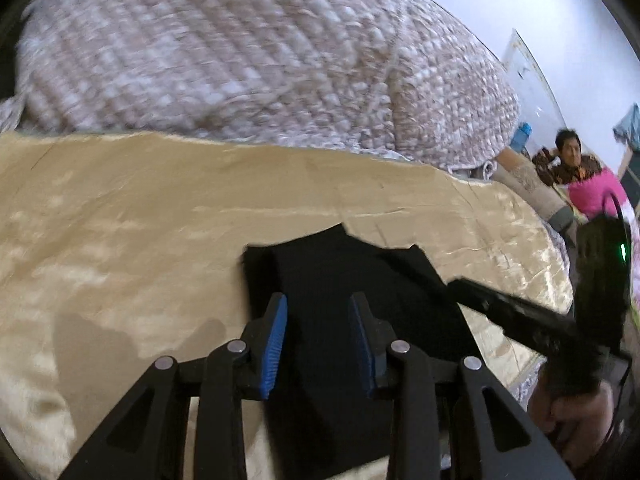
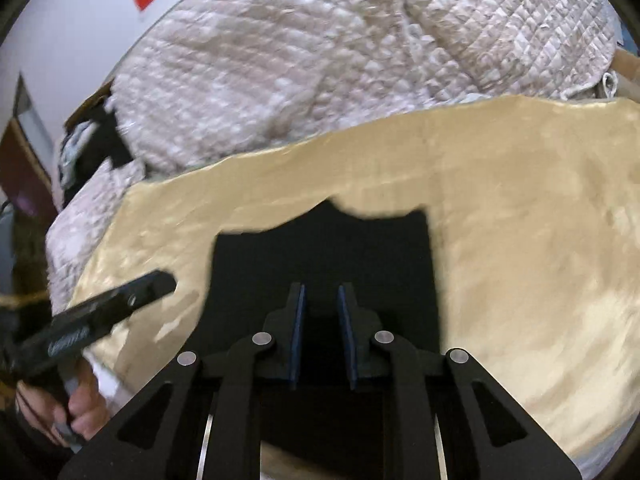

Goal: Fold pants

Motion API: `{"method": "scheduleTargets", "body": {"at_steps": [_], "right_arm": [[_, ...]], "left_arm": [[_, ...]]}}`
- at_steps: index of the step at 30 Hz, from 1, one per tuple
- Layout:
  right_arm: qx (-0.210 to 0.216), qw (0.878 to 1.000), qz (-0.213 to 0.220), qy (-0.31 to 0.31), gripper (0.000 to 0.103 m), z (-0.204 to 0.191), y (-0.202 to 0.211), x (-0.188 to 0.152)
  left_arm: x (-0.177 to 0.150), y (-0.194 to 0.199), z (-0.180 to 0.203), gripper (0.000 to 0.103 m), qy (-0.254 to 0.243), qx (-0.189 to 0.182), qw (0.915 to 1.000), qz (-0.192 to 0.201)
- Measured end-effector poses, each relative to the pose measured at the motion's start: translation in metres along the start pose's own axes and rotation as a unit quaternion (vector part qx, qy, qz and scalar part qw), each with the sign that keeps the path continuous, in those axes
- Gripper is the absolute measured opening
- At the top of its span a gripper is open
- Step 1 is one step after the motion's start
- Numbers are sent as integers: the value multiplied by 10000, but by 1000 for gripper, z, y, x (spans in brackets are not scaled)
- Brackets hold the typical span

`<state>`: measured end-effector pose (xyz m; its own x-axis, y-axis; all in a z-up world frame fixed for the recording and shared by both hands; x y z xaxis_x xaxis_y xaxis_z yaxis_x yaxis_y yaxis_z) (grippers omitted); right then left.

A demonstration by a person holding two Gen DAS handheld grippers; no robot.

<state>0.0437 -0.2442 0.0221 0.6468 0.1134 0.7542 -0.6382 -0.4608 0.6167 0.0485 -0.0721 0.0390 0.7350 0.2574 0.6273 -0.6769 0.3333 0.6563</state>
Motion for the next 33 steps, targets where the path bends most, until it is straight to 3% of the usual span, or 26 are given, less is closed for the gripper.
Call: {"method": "scheduleTargets", "body": {"at_steps": [2, 7, 8, 9, 10, 12, 18, 20, 22, 27, 33], "right_arm": [[-38, 9999, -137, 54, 18, 12, -15, 16], [8, 9984, -564, 108, 18, 34, -58, 27], [-68, 9978, -661, -6, 17, 45, -69, 26], [-118, 9972, -719, -158, 7, 56, -73, 21], [-14, 9967, -686, -430, 1, 66, -77, 19], [115, 9952, -547, -804, 0, 80, -76, 17], [26, 9952, -339, -917, 1, 82, -59, 18], [-65, 9961, -334, -818, 3, 77, -44, 16], [-65, 9975, -288, -637, 10, 67, -31, 15], [-33, 9998, -205, -12, 18, 25, 2, -4], [-24, 9983, -412, 403, 18, -12, 21, -48]], "left_arm": [[5, -18, 10, 35, -168, -51, 9998, -79], [8, -60, -5, 35, -274, 281, 9989, -244], [5, -64, -11, 35, -263, 297, 9988, -276], [0, -68, -15, 35, -259, 298, 9989, -267], [-3, -69, -18, 36, -287, 278, 9990, -196], [-4, -67, -18, 36, -291, 236, 9992, -107], [-1, -60, -24, 37, -164, 244, 9996, -47], [-1, -53, -29, 37, -75, 292, 9995, -59], [-5, -39, -31, 36, -4, 286, 9995, -91], [-28, 0, -16, 36, -250, 154, 9996, 29], [-67, 27, 6, 36, -643, -104, 9979, -25]]}}
Point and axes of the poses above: each gripper's, at about its wrist camera, not at the fingertips, and y roughly against the way its jaws point, z to its right, x to its top, the point moved 6 cm from there along -y, roughly the way its jaws point, and after that the axes turned 11 degrees about y, right-handed, at the moved point
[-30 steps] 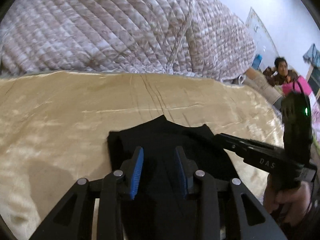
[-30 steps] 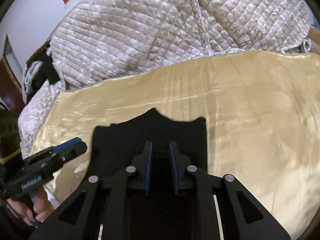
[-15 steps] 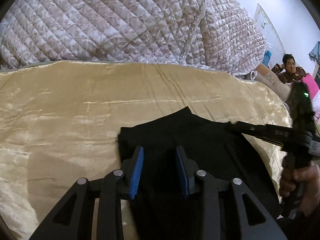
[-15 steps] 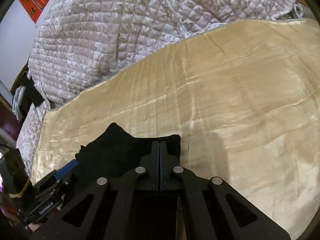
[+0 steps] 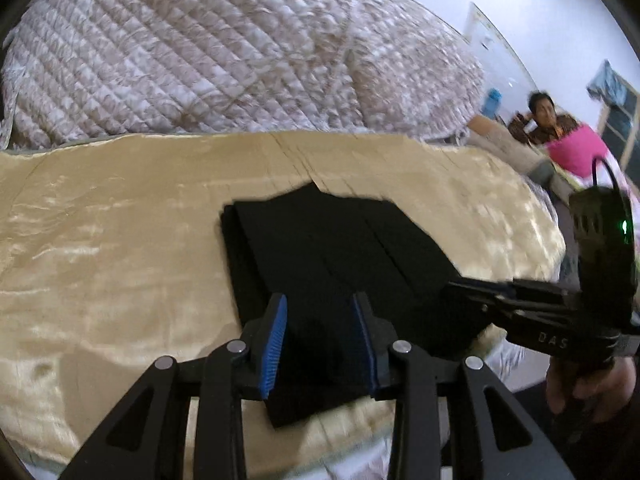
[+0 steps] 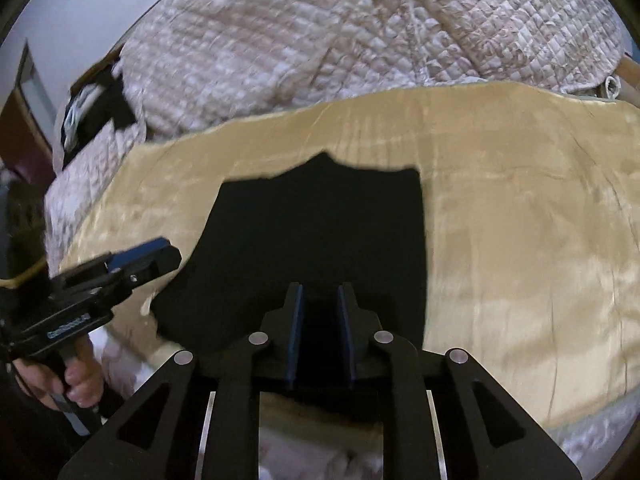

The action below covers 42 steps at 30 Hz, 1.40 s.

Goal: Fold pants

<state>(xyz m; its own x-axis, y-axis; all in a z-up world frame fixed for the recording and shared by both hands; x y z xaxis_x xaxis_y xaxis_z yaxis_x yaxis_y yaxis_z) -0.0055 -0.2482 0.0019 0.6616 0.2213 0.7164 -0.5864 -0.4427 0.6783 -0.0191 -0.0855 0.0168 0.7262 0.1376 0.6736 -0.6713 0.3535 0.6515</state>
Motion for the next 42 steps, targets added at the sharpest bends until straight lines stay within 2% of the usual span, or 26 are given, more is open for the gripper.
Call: {"method": "scheduleTargets", "body": {"at_steps": [3, 5, 9, 13, 18, 22, 31, 34, 35, 36, 37, 38, 42], "right_arm": [[-59, 9997, -130, 212, 22, -12, -2, -17], [-156, 9988, -270, 366, 23, -15, -10, -26], [-442, 9956, -234, 797, 24, -21, -12, -28], [-412, 9968, -181, 664, 24, -18, -9, -27], [-466, 9973, 160, 543, 24, -15, 6, -18], [-462, 9977, -133, 475, 23, -12, -6, -24], [-409, 9991, -43, 52, 24, 5, 0, -13], [-344, 9993, -14, -123, 24, 16, 2, -4], [-309, 9993, -6, -189, 29, 20, 3, 1], [-286, 9993, -6, -245, 46, 24, 2, 4], [-261, 9992, 2, -314, 55, 29, 2, 7], [-228, 9990, 30, -388, 59, 34, 1, 11], [125, 9959, -31, -891, 59, 52, -12, 13]], "left_arm": [[-19, -10, -7, 38, 1, 125, 9997, -206], [-19, -12, -9, 42, 35, 134, 9997, -184], [-16, -13, -12, 43, 135, 125, 9997, -181], [-17, -12, -11, 43, 95, 177, 9997, -144], [-10, -5, -13, 43, 63, 355, 9993, -20], [-10, -9, -19, 43, 143, 395, 9991, -85], [-2, -9, -27, 43, 257, 477, 9984, -132], [7, -10, -31, 43, 370, 389, 9984, -172], [10, -11, -32, 43, 429, 326, 9983, -207], [13, -14, -34, 45, 514, 243, 9981, -257], [16, -17, -36, 49, 610, 159, 9976, -294], [18, -20, -39, 50, 699, 118, 9970, -317], [21, -38, -49, 50, 1042, -44, 9933, -488]]}}
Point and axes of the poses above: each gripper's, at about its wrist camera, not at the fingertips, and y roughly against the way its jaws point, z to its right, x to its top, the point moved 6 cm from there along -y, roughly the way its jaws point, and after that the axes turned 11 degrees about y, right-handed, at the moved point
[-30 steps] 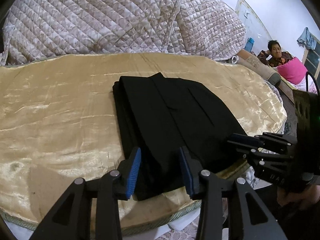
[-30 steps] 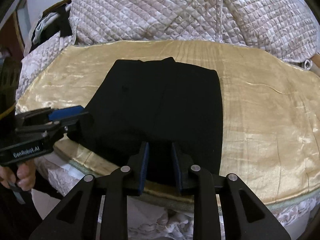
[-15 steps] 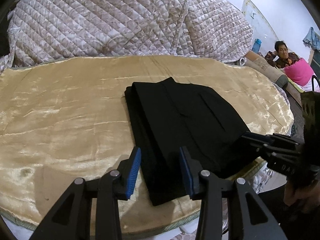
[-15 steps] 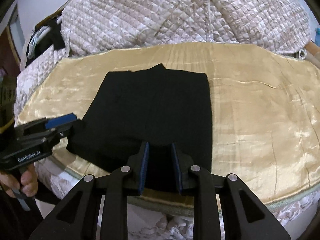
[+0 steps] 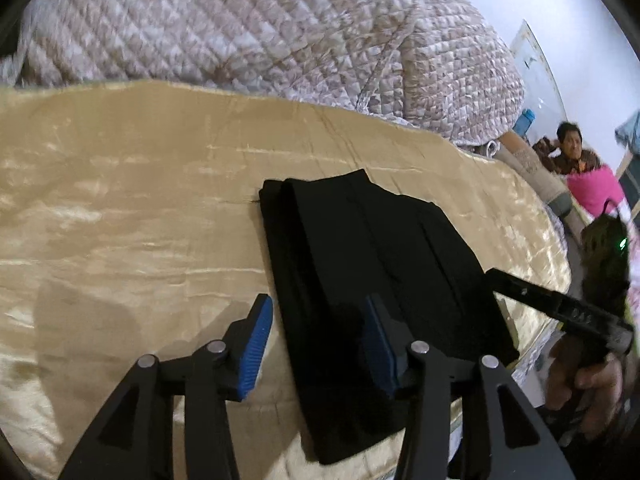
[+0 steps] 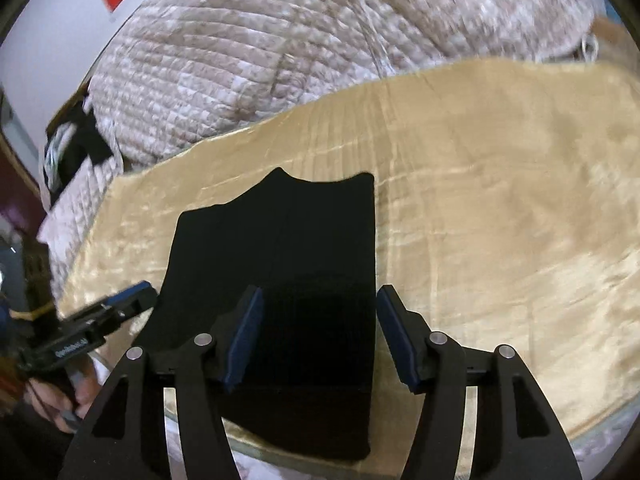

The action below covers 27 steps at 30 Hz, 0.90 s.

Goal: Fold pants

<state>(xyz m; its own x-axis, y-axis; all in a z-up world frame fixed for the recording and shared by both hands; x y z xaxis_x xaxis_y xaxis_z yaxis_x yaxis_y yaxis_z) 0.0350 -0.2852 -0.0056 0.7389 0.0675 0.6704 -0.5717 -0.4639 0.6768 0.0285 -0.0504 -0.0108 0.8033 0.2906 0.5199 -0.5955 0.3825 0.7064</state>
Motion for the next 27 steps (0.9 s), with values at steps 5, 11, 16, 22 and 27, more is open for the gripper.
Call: {"method": "scheduleTargets", "body": {"at_steps": [5, 11, 16, 22, 27], "right_arm": [[147, 9991, -120, -369, 59, 14, -16, -4], [532, 9973, -107, -499, 52, 14, -27, 2], [584, 9969, -150, -510, 41, 20, -38, 7], [685, 9947, -115, -752, 17, 24, -42, 13], [798, 9944, 117, -684, 16, 8, -24, 27]], "left_arm": [[2, -17, -7, 58, 273, -278, 9991, -181], [3, -22, -3, 58, 279, -368, 9988, -178], [7, -26, -2, 49, 397, -425, 9981, -201], [14, -21, 2, 29, 445, -345, 9983, -168], [26, -6, 7, 20, 419, -368, 9984, -67]]}}
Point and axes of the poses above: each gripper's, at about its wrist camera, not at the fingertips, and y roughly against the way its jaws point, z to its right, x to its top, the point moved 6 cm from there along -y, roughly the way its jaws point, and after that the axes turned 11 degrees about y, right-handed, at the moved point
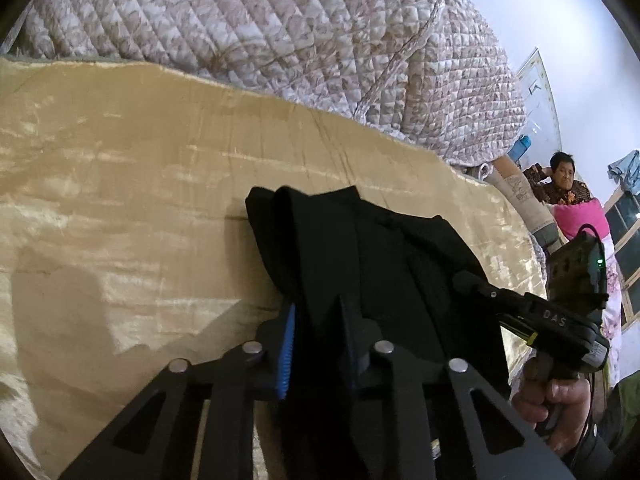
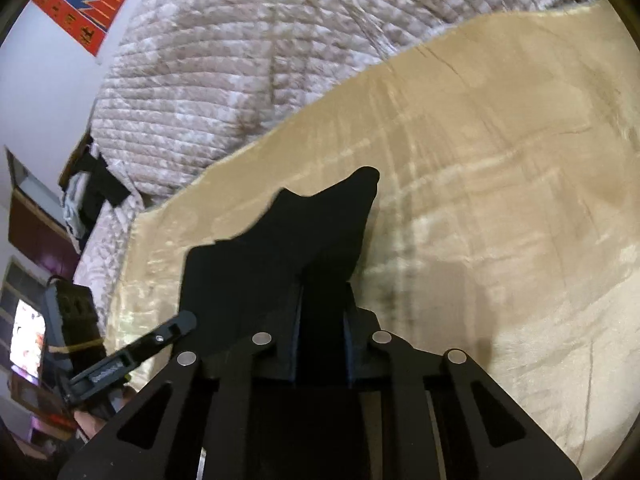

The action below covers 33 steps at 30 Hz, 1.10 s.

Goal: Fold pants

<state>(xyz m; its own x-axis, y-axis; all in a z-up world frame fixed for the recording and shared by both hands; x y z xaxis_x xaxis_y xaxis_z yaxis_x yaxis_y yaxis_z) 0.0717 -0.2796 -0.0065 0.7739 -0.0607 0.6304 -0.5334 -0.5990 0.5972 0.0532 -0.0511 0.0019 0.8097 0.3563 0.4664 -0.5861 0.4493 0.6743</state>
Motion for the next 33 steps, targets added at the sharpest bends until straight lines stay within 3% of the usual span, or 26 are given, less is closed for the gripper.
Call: {"method": "scheduleTargets", "body": {"at_steps": [7, 16, 18, 21, 23, 28, 33], "right_arm": [[325, 9989, 219, 246, 16, -41, -2, 33], [417, 9978, 20, 509, 16, -66, -65, 84], [347, 9975, -134, 596, 20, -65, -85, 86], [-256, 9970, -339, 648, 23, -48, -100, 81], [-474, 9959, -324, 695, 24, -40, -94, 79], [-808, 9896, -9, 1193, 24, -46, -57, 75], [-870, 9835, 54, 1588, 24, -72, -40, 51]], "left_arm": [[42, 14, -6, 18, -25, 116, 9995, 298], [96, 4, -48, 19, 17, 579, 9968, 559], [98, -7, -64, 20, 170, 754, 9959, 460], [95, -10, -82, 19, 186, 1190, 9918, 435], [97, -2, -83, 19, 163, 1290, 9899, 571], [89, 29, -63, 19, -69, 1138, 9886, 978], [52, 34, -33, 19, -582, 989, 9888, 951]]}}
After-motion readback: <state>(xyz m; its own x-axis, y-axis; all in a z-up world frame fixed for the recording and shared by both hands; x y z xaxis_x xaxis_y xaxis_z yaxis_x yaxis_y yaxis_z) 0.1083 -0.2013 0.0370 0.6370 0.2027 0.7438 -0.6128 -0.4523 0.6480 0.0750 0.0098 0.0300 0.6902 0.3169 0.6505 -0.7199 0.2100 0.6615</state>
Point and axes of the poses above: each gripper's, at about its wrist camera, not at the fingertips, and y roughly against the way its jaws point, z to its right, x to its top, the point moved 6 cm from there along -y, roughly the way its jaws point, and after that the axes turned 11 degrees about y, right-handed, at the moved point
